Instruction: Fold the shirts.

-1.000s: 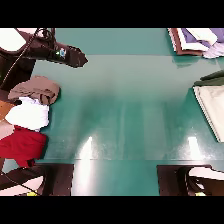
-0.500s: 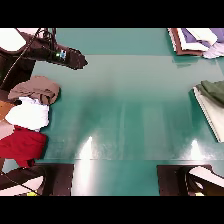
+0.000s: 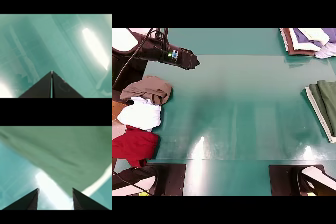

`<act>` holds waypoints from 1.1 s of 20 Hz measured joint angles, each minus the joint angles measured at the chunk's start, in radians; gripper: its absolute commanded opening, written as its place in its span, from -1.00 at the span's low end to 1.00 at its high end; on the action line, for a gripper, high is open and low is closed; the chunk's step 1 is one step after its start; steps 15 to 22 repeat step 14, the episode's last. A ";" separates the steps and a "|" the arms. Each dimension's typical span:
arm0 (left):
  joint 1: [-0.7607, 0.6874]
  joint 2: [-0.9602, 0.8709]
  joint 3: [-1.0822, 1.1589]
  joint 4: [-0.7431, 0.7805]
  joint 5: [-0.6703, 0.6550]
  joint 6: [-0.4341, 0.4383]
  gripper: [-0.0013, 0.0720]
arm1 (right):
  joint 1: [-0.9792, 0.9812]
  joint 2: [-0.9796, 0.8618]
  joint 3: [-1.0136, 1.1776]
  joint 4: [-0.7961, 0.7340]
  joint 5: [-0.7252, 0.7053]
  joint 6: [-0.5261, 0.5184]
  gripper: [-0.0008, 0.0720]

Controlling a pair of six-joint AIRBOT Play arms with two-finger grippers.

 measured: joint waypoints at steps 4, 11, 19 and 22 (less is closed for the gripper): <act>0.000 0.000 0.000 -0.001 -0.013 0.000 -0.90 | 0.199 0.003 -0.005 0.123 0.022 0.010 0.04; 0.000 0.000 0.000 -0.004 -0.018 -0.001 -0.90 | 0.614 0.003 -0.006 0.185 0.018 0.013 -0.93; 0.000 0.000 0.000 -0.004 -0.019 -0.001 -0.90 | 0.712 0.003 -0.006 0.189 0.014 0.012 -0.93; 0.000 0.000 0.000 -0.004 -0.019 -0.001 -0.90 | 0.712 0.003 -0.006 0.189 0.014 0.012 -0.93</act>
